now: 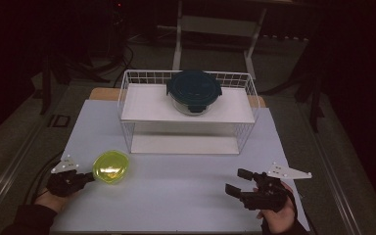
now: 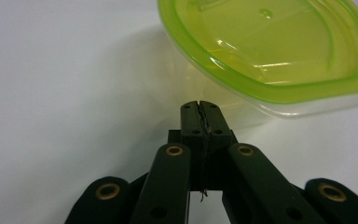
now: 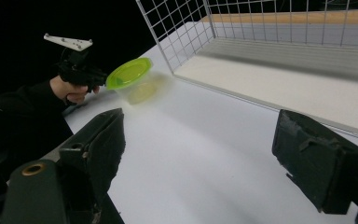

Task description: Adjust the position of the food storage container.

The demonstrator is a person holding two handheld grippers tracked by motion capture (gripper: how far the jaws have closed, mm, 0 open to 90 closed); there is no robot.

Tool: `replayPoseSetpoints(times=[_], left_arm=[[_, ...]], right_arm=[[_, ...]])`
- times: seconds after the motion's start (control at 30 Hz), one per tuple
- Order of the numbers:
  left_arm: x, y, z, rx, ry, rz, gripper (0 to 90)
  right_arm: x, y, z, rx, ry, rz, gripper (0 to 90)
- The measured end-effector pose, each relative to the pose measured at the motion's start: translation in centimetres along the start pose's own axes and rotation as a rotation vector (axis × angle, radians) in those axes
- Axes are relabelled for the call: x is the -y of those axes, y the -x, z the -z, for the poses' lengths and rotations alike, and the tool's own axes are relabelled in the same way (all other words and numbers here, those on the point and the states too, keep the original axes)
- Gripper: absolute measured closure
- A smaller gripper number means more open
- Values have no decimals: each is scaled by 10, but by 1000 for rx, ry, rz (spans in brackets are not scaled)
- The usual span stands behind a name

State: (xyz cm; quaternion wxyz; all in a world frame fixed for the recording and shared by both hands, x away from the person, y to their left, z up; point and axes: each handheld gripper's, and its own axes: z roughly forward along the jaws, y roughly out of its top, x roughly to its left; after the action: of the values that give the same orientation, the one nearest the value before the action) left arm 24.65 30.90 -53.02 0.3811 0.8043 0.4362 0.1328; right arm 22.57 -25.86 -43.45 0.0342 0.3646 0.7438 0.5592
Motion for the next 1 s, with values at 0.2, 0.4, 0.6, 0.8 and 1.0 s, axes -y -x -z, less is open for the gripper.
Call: replayPoseSetpoints(times=[0.2, 0.4, 0.6, 0.8, 1.0], left_arm=[[-2, 12, -3, 34, -13, -41, 889], [-6, 5, -8, 4, -7, -26, 889], [-11, -3, -13, -13, 16, -15, 889], [-12, 3, -15, 8, 9, -34, 889], [-14, 19, -16, 41, 7, -60, 888]], right_arm=[[0, 0, -1, -1, 0, -2, 167], [0, 1, 0, -2, 2, -4, 167], [1, 3, -1, -3, 1, -14, 167], [2, 3, -1, 1, -1, -12, 168], [1, 3, 0, 0, 2, -16, 168]])
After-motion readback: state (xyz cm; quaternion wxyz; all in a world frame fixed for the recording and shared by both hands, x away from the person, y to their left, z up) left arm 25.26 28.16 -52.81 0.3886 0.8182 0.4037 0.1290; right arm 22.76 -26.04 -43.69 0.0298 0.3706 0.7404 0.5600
